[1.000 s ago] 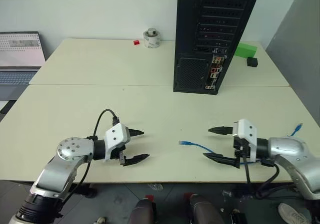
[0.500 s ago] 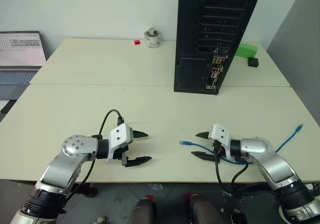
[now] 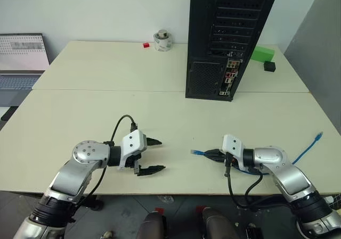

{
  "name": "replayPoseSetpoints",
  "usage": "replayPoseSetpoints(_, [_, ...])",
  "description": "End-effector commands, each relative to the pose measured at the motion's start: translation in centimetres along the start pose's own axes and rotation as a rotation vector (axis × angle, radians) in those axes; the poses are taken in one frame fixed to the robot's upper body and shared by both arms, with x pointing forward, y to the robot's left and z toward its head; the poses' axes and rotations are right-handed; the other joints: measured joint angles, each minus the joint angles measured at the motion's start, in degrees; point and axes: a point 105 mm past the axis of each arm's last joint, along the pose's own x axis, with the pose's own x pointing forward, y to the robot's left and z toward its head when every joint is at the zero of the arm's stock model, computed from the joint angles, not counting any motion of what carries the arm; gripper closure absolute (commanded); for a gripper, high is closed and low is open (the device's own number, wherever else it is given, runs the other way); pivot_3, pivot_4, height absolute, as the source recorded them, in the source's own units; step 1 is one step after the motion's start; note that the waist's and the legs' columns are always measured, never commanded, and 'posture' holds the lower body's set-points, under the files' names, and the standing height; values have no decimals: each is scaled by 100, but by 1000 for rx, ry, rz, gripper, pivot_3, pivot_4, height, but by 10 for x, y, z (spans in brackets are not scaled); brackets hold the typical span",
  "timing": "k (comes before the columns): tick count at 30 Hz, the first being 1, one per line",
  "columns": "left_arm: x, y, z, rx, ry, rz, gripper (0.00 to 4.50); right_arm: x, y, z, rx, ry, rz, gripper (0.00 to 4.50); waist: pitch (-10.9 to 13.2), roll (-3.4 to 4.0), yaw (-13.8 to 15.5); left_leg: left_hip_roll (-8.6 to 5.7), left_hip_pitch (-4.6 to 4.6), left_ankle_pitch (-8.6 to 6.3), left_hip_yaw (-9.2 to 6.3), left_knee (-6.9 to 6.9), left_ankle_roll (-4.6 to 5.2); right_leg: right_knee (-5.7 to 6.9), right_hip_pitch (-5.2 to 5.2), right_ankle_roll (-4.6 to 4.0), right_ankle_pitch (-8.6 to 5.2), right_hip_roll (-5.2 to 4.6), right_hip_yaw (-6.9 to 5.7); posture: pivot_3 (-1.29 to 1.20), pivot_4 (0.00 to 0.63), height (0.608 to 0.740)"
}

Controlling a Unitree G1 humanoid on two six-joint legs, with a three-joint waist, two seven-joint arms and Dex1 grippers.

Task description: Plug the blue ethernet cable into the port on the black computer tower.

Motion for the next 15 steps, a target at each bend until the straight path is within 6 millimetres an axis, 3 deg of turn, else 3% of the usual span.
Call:
replayPoseSetpoints(1, [10, 3, 10, 61, -20, -30, 0, -1, 0, 14, -58, -12, 29, 4462, 0, 0, 1, 0, -1, 0, 0, 0, 0, 0, 0, 0, 0, 0, 0, 0, 150, 740])
replayPoseSetpoints(7, [29, 14, 19, 120, -38, -54, 0, 3, 4, 38, -106, -36, 78, 4462, 0, 0, 3, -1, -2, 0, -1, 2, 0, 1, 0, 0, 0, 1, -1, 0, 150, 740])
replayPoseSetpoints(15, [48, 19, 27, 171, -62, -83, 0, 10, 5, 49, -134, -36, 92, 4462, 0, 0, 2, -2, -4, 0, -2, 4, 0, 1, -1, -1, 0, 1, -2, 0, 150, 740])
